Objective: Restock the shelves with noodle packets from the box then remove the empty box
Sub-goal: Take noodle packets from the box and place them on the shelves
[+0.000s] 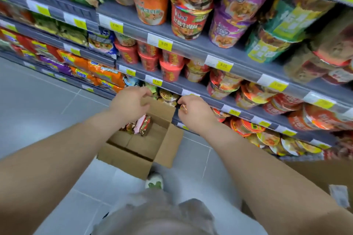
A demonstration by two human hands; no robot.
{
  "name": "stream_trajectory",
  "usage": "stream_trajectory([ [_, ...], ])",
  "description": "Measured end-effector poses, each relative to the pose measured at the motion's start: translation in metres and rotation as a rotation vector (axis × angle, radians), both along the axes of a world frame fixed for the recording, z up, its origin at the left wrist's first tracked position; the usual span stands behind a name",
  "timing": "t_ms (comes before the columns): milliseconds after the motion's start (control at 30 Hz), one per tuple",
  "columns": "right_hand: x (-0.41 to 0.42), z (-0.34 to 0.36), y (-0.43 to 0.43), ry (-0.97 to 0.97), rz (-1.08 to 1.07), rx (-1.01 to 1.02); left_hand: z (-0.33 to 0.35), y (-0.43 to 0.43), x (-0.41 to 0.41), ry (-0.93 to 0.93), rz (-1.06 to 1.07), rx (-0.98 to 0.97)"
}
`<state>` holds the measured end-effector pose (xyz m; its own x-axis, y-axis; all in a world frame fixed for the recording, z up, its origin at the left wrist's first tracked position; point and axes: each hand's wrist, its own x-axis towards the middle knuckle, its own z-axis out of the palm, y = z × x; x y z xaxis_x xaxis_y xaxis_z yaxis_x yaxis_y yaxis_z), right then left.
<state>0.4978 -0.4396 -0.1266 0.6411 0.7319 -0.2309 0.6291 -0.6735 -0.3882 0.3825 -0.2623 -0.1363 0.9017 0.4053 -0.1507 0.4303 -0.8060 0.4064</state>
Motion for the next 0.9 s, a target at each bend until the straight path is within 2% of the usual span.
stream_trajectory([
  [133,0.028,-0.012,0.024,0.037,0.107,-0.017,-0.007,0.006,-0.002,0.048,0.16,-0.021],
  [367,0.07,-0.042,0.073,0.098,0.469,-0.085,-0.028,-0.015,-0.012,0.066,0.571,-0.054],
  [500,0.077,-0.062,0.088,0.121,0.606,-0.115,-0.044,-0.036,-0.018,0.116,0.738,-0.045],
  [600,0.08,-0.087,0.094,0.128,0.669,-0.161,-0.071,-0.046,-0.021,0.14,0.815,-0.107],
  [733,0.079,-0.151,0.1,0.151,0.707,-0.231,-0.13,-0.042,-0.025,0.147,0.876,-0.187],
  [900,0.078,-0.273,0.123,0.167,0.716,-0.317,-0.255,-0.016,-0.015,0.166,0.907,-0.275],
])
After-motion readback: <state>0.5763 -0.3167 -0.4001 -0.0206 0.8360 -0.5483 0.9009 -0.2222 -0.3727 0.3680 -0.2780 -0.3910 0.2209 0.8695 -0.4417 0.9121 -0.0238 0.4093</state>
